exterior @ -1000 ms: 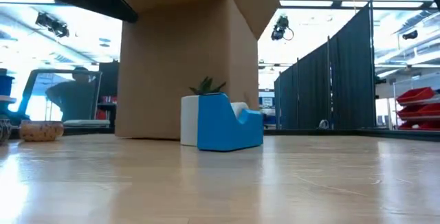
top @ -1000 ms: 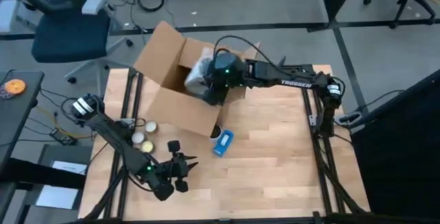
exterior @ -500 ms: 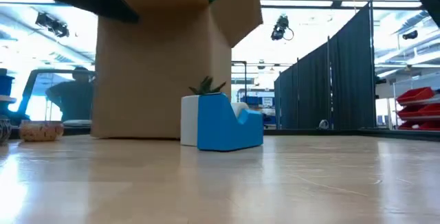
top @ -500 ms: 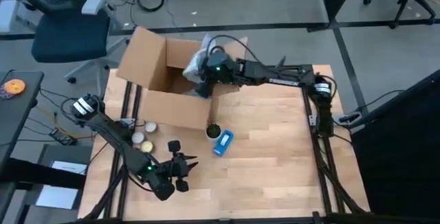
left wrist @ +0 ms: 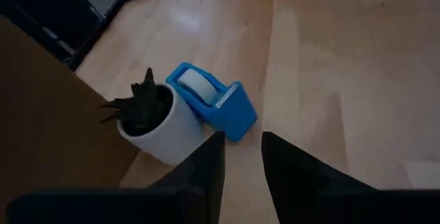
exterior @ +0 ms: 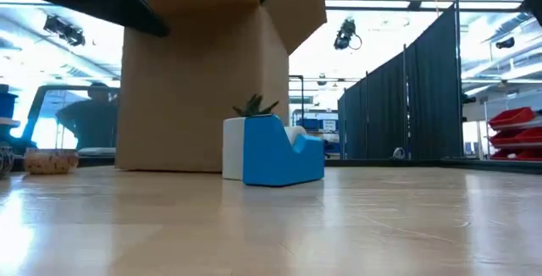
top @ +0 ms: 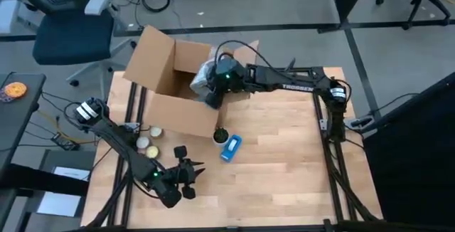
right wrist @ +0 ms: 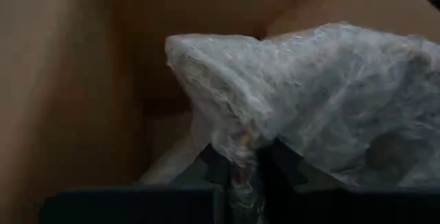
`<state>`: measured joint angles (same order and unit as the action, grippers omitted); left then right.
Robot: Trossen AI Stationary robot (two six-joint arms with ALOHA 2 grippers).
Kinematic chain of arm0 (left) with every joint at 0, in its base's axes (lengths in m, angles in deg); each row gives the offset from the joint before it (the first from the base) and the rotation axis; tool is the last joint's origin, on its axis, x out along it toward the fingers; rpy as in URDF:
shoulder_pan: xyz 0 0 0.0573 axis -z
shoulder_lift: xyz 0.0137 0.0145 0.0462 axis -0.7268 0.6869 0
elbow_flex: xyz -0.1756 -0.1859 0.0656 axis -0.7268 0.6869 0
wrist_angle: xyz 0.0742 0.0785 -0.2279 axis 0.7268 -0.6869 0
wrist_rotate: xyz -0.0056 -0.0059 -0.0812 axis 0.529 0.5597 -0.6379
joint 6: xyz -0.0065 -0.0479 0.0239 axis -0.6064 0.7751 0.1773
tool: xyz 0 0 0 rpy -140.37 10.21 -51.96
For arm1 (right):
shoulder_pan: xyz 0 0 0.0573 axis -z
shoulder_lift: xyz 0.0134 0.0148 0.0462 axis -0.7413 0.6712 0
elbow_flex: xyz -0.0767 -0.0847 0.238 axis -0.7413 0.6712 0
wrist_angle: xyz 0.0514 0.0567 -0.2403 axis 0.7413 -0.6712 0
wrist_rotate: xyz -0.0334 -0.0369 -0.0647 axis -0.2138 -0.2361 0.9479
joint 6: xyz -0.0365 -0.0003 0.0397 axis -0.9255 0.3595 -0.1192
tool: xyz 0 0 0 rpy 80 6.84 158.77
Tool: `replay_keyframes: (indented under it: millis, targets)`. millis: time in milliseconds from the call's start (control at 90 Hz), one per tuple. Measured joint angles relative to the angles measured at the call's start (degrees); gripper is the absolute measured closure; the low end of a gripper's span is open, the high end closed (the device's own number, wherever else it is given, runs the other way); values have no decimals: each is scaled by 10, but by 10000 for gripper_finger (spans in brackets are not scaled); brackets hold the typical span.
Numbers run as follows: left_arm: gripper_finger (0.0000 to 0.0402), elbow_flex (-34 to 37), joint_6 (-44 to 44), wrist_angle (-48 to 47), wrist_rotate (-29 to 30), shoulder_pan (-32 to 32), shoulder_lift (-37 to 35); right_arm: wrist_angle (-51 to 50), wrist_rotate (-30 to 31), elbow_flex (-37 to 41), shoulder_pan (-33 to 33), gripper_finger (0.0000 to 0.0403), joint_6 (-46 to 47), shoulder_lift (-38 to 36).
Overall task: Wrap mug
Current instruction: Put the wrapped brown mug into the cardboard box on the table
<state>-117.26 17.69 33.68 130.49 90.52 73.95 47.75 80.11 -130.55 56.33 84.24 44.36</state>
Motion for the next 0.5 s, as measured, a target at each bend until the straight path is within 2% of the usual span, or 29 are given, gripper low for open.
replay_keyframes:
  millis: [111, 311, 500]
  targets:
    - [319, 0, -2, 3, -1, 1, 0, 41, -12, -2, -27, 387, -7, -42]
    - [319, -16, -25, -1, -1, 1, -1, 112, 5, -3, -65, 387, -33, -82]
    - [319, -73, -132, -9, -1, 4, -6, 319, -13, -5, -89, 387, -128, -86]
